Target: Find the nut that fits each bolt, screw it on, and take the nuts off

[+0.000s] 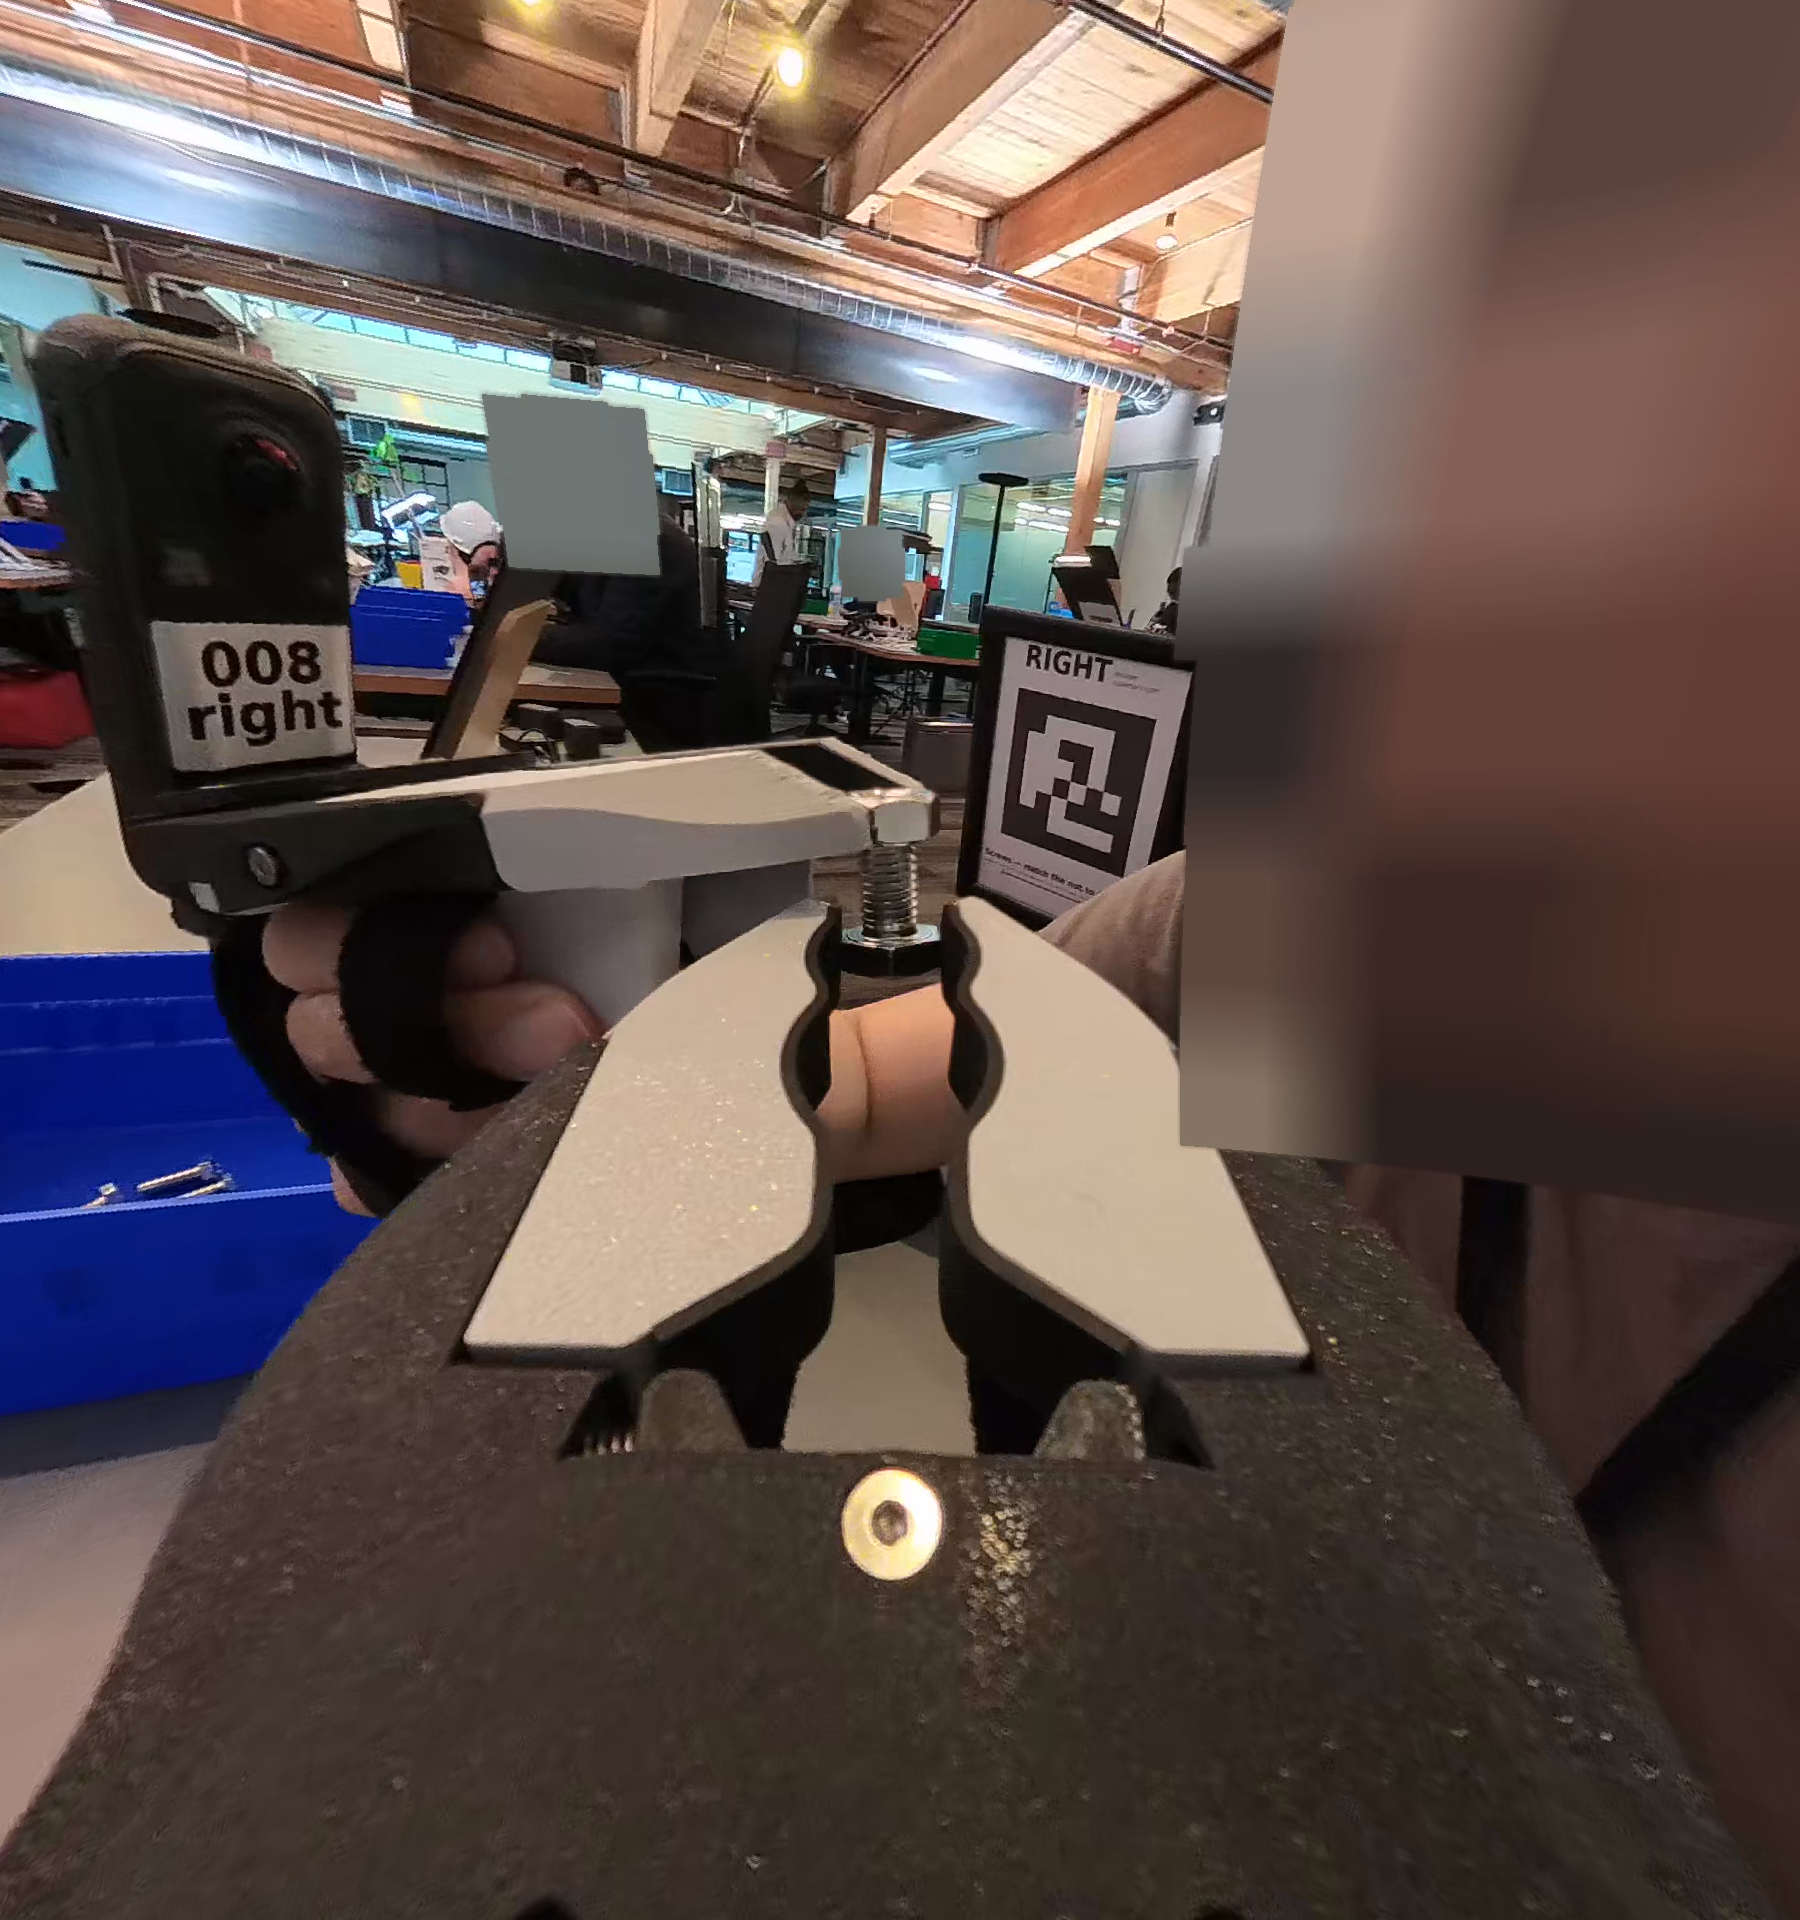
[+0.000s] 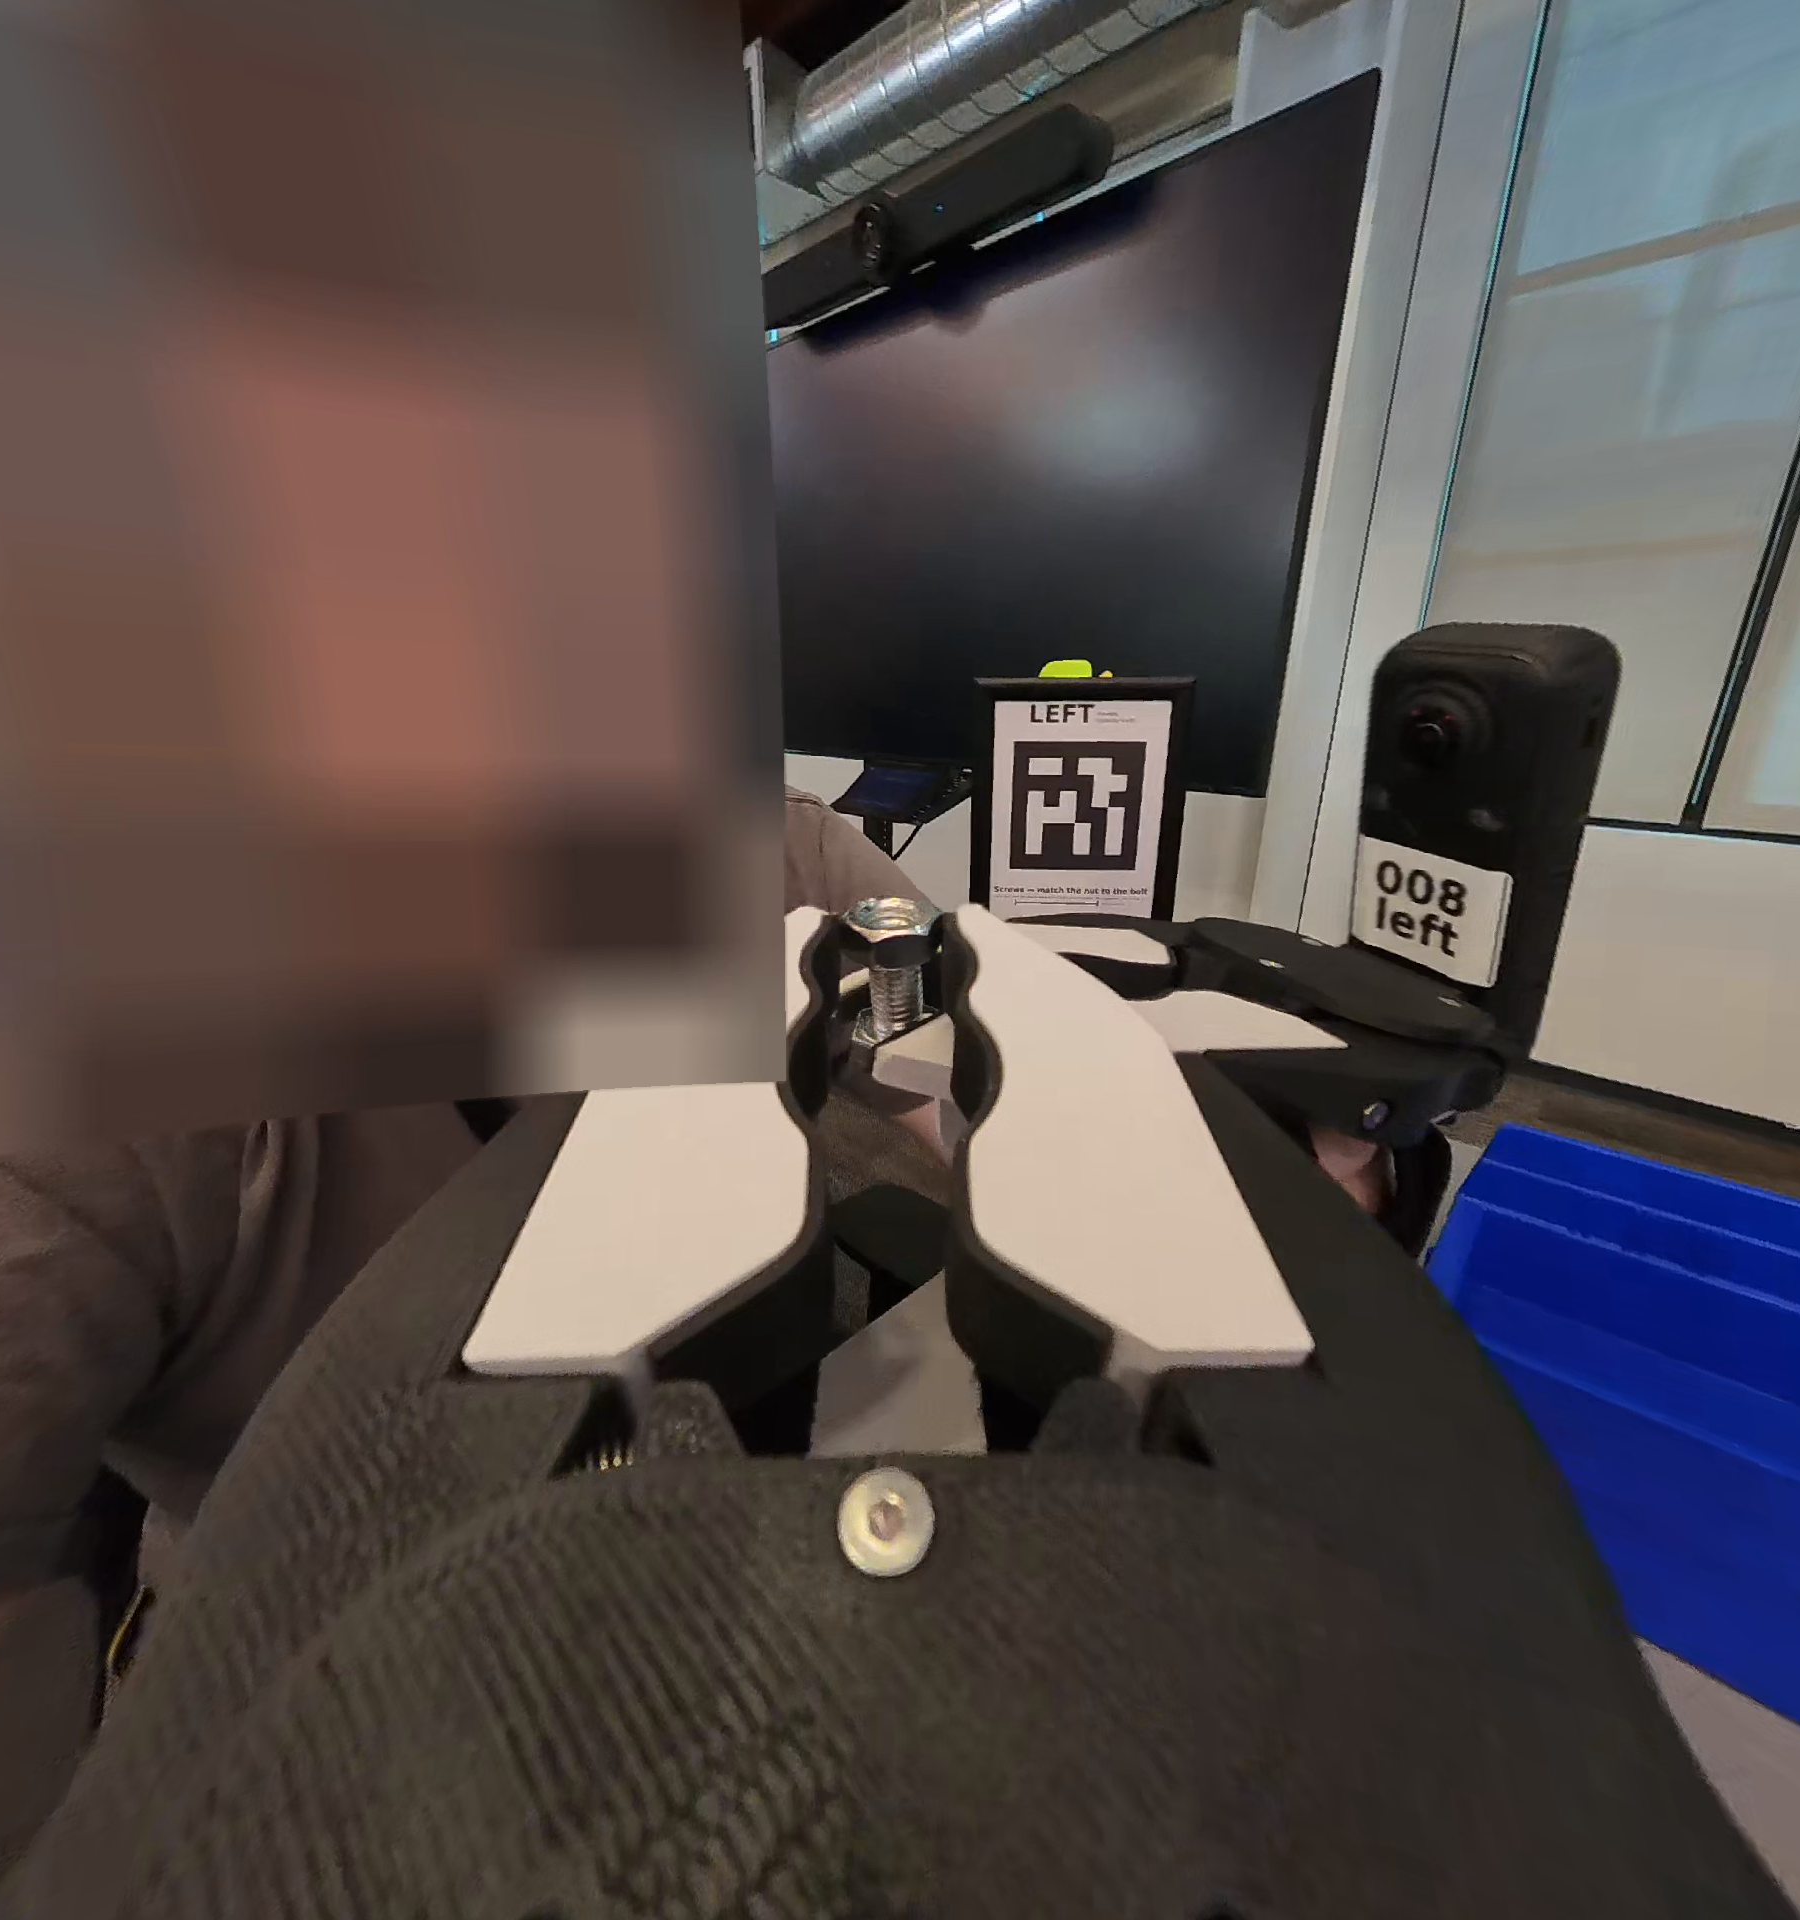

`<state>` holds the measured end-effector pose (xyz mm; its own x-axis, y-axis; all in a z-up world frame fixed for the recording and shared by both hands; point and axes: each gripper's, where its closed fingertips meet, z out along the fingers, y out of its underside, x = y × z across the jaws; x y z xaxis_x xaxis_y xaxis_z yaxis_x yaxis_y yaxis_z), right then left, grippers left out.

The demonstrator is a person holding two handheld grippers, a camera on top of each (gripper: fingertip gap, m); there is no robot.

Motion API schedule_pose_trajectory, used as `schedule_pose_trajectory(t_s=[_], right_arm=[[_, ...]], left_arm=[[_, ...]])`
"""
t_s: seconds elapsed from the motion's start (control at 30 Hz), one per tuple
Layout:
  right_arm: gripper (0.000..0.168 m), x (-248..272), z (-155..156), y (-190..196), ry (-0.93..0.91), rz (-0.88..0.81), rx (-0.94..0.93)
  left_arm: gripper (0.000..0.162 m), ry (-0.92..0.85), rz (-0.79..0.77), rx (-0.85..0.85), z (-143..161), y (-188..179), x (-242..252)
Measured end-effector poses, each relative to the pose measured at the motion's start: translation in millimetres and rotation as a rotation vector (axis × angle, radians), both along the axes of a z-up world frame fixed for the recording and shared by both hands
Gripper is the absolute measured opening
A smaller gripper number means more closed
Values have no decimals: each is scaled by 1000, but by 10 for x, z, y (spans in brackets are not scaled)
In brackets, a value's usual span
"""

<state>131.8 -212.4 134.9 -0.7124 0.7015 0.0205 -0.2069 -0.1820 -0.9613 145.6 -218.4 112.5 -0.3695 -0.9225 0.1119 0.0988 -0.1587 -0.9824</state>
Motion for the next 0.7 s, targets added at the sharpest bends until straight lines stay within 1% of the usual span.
schedule_pose_trajectory(t_s=[0.07, 0.13, 0.17, 0.2, 0.27, 0.37, 0.43, 0.47, 0.5, 0.6, 0.7], right_arm=[[20, -7, 5, -12, 4, 0, 1], [21, -24, 47, 51, 21, -55, -10], [38, -40, 88, 125, 35, -121, -19], [51, -46, 145, 215, 49, -197, -33], [50, -40, 256, 407, 81, -389, -23], [47, -32, 408, 666, 152, -786, 64], [44, -45, 422, 826, 154, -1015, 69], [43, -75, 392, 867, 141, -1078, 67], [43, -121, 347, 887, 119, -1108, 62], [43, -267, 216, 885, 53, -1099, 33], [43, -304, 169, 902, 40, -1118, -8]], left_arm=[[18, -1, 1, 7, -1, -11, 3], [18, -24, 58, 19, 37, 57, -6], [18, -36, 103, 28, 62, 121, -22], [18, -50, 166, 42, 88, 205, -43], [18, -79, 324, 78, 147, 411, -110], [18, -95, 573, 131, 201, 721, -248], [18, -97, 716, 170, 214, 884, -345], [18, -95, 762, 191, 212, 932, -376], [18, -90, 796, 205, 207, 962, -393], [18, -63, 840, 228, 177, 989, -385], [18, -55, 908, 269, 165, 1022, -400]])
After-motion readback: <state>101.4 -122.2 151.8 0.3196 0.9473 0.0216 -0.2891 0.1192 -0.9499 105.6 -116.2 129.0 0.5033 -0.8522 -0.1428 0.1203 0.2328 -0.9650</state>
